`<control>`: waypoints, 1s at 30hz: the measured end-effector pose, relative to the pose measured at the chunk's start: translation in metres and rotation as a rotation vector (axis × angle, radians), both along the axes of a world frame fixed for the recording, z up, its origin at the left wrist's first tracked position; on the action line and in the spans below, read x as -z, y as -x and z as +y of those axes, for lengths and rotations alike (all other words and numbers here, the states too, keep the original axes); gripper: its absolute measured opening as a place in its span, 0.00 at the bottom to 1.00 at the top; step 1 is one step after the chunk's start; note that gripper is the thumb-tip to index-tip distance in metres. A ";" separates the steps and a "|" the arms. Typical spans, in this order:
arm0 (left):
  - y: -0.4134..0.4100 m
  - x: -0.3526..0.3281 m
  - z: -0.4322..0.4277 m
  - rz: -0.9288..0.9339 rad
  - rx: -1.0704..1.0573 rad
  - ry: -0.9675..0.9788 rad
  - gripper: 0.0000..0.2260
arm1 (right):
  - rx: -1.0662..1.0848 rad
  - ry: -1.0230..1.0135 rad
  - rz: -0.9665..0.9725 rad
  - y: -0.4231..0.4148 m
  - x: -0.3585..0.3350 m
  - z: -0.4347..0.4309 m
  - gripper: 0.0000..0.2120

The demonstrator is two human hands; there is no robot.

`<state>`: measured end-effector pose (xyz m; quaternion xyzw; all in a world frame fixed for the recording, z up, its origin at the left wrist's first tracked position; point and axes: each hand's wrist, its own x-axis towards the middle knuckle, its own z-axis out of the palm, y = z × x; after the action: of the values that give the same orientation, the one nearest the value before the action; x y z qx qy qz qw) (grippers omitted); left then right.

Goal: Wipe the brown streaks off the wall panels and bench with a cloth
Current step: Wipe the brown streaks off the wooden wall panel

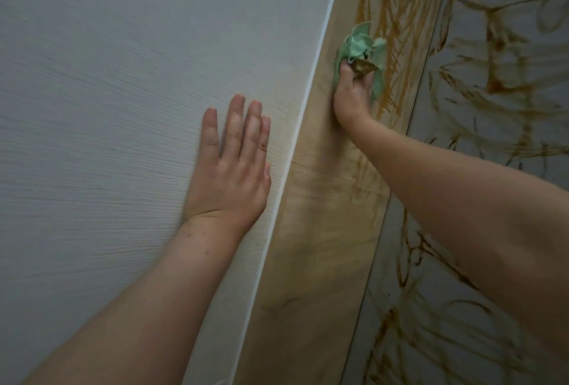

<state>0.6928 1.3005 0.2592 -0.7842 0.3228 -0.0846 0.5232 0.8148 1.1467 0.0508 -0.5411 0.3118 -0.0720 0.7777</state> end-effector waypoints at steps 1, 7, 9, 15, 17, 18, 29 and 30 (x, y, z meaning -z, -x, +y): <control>0.000 0.000 0.000 0.000 -0.004 -0.002 0.29 | -0.003 -0.023 0.038 -0.002 0.014 0.000 0.35; 0.002 -0.001 -0.004 -0.008 -0.014 -0.007 0.29 | -0.086 -0.259 0.327 0.093 0.054 0.079 0.34; 0.002 -0.001 -0.004 -0.008 -0.018 -0.010 0.29 | -0.129 -0.225 0.236 0.136 0.033 0.109 0.33; 0.003 0.000 -0.002 -0.019 -0.024 -0.039 0.30 | -0.042 -0.098 0.035 0.078 -0.008 0.066 0.38; 0.004 0.000 -0.002 -0.026 -0.027 -0.056 0.30 | -0.016 -0.079 0.048 0.055 -0.001 0.044 0.38; 0.003 0.000 -0.002 -0.027 -0.020 -0.059 0.30 | -0.018 -0.078 0.048 0.057 -0.001 0.044 0.39; 0.000 0.057 -0.052 0.264 -0.038 0.077 0.29 | -0.271 -0.097 -0.028 0.193 0.054 0.118 0.36; -0.004 0.068 -0.059 0.269 -0.066 0.080 0.30 | -0.263 -0.117 -0.023 0.187 0.061 0.114 0.34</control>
<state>0.6970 1.2417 0.1909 -0.8190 0.3604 0.0258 0.4458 0.6280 1.2609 -0.0098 -0.5302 0.2330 0.0428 0.8141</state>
